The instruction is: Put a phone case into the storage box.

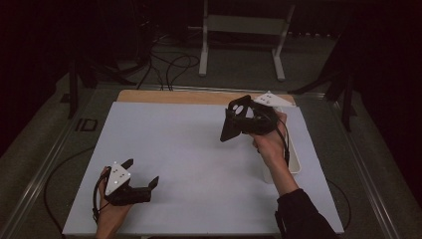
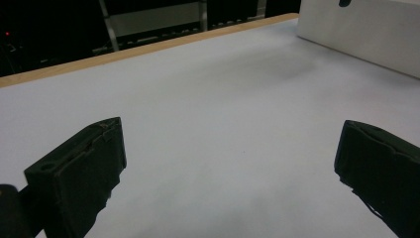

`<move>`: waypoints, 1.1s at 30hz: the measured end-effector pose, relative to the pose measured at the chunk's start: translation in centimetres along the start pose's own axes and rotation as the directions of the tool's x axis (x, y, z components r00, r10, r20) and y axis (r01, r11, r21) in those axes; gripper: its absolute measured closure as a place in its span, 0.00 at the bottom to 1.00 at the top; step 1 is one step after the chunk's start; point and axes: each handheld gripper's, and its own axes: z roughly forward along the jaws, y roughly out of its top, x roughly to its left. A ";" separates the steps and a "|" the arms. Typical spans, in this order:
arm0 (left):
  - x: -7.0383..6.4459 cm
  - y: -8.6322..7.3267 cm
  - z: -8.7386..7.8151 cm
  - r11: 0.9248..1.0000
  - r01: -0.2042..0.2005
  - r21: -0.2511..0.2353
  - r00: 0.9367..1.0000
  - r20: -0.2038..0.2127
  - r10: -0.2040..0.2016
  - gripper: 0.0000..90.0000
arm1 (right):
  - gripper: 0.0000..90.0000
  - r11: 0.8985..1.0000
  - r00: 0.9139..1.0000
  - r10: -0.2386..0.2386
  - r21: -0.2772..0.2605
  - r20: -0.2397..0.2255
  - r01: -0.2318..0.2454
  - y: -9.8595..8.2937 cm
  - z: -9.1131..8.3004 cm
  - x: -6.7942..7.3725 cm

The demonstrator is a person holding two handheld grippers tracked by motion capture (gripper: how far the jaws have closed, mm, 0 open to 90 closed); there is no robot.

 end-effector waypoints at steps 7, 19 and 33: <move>0.0 0.0 0.0 1.000 -0.001 0.001 1.000 0.000 0.001 0.00 | 0.16 1.000 1.000 -0.002 -0.004 0.017 0.002 0.2 0.1 -0.5; 0.0 0.0 0.0 1.000 0.002 -0.003 1.000 0.003 -0.002 0.00 | 0.16 1.000 0.998 0.008 -0.002 0.062 -0.008 0.5 0.4 -2.0; 0.0 0.0 0.0 1.000 0.006 -0.002 1.000 0.006 -0.006 0.00 | 0.16 1.000 0.992 0.024 -0.004 0.121 -0.024 1.0 0.6 -3.7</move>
